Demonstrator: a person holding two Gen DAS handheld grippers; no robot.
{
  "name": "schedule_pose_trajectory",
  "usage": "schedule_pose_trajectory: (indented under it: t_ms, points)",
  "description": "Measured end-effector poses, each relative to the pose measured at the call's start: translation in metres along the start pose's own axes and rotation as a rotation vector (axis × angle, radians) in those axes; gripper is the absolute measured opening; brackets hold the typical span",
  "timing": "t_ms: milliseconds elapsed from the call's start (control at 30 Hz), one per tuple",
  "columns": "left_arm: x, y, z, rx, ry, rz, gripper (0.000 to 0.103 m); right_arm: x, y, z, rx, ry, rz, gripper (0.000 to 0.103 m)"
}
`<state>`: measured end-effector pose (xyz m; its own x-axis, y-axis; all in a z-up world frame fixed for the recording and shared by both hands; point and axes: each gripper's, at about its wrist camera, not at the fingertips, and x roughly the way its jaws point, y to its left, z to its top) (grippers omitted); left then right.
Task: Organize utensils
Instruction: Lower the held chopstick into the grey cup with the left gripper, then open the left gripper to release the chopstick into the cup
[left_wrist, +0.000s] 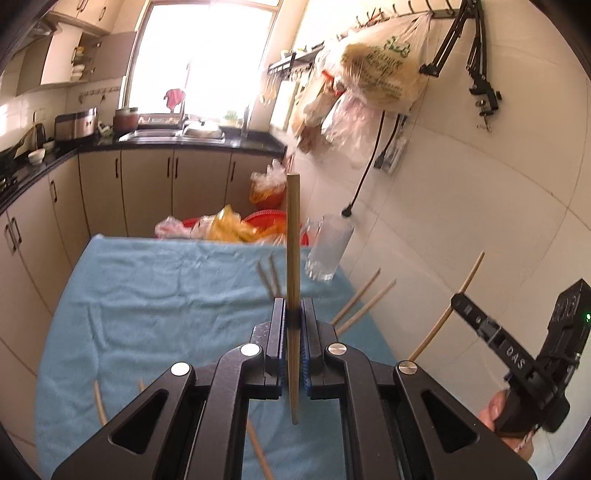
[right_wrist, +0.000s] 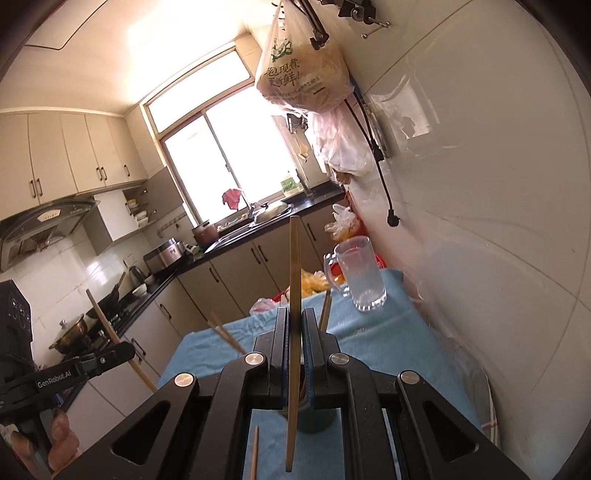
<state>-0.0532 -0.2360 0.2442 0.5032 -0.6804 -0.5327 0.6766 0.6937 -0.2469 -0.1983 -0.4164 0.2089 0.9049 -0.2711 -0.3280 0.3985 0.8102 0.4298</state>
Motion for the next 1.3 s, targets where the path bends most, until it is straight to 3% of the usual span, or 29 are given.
schedule_pose_trajectory:
  t_ms: [167,333,633,933,1067,1233,1300]
  points:
    - [0.030,-0.008,0.021,-0.016,-0.034,-0.016,0.007,0.019,0.002,0.018,0.013,-0.052,-0.018,0.007]
    - [0.066,-0.004,0.033,-0.058,-0.033,-0.026,0.007,0.048,0.002,0.028,0.010,-0.047,-0.043,0.007]
    - [0.106,0.009,0.016,-0.076,0.033,-0.027,0.007,0.092,0.001,0.010,-0.029,0.014,-0.089,0.007]
    - [0.109,0.016,0.006,-0.073,0.062,-0.025,0.008,0.099,-0.005,-0.003,-0.026,0.070,-0.086,0.010]
    - [0.097,0.015,0.007,-0.073,0.040,-0.024,0.029,0.085,-0.002,0.002,-0.025,0.046,-0.082,0.025]
    - [0.072,0.012,0.007,-0.074,0.011,-0.035,0.030,0.056,-0.001,0.004,-0.013,0.015,-0.072,0.025]
    - [0.060,0.012,0.004,-0.079,-0.001,-0.038,0.036,0.041,-0.002,0.002,-0.004,0.005,-0.064,0.029]
